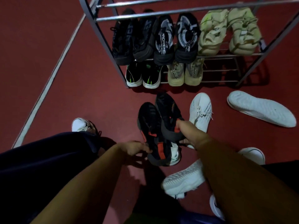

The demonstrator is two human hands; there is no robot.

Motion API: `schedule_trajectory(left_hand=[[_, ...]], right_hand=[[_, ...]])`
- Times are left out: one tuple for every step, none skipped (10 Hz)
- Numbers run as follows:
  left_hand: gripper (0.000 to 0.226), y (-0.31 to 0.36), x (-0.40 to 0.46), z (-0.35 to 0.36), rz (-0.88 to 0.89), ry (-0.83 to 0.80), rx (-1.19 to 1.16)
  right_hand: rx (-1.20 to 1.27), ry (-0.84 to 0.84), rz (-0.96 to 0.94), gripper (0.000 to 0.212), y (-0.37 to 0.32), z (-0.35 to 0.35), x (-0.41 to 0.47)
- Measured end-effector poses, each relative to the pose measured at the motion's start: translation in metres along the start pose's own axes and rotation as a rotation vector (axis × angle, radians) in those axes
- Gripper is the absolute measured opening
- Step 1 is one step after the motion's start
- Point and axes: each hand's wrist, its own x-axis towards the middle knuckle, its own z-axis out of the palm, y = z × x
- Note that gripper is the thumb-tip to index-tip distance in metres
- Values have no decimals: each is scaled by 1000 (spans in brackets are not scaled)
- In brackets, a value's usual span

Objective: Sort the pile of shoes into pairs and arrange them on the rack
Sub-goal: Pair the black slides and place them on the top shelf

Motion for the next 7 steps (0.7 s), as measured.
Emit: schedule_trajectory(left_hand=[[10,15,-19,0,45,49,152],[28,22,-33,9,80,-10,266],[69,-6,-7,28,119,61,348],[103,-43,176,-11,236,259,190],[86,-20,219,-32,448,-164,322],[47,29,9,-14,447,-133,546],[18,49,-149,14,314,-31,337]], right_hand=[[48,-172,74,36,-15,-2,-26],[-49,-181,105,35,-34,-13,-48],[-287,-162,122,26,-50,-28,-79],[-536,-146,83,34,-65,-46,-105],[-756,-109,23,37,-88,-52,-140],[-896,-117,-78,9,-122,-37,-185],[-817,-137,-204,20,-149,-20,-227]])
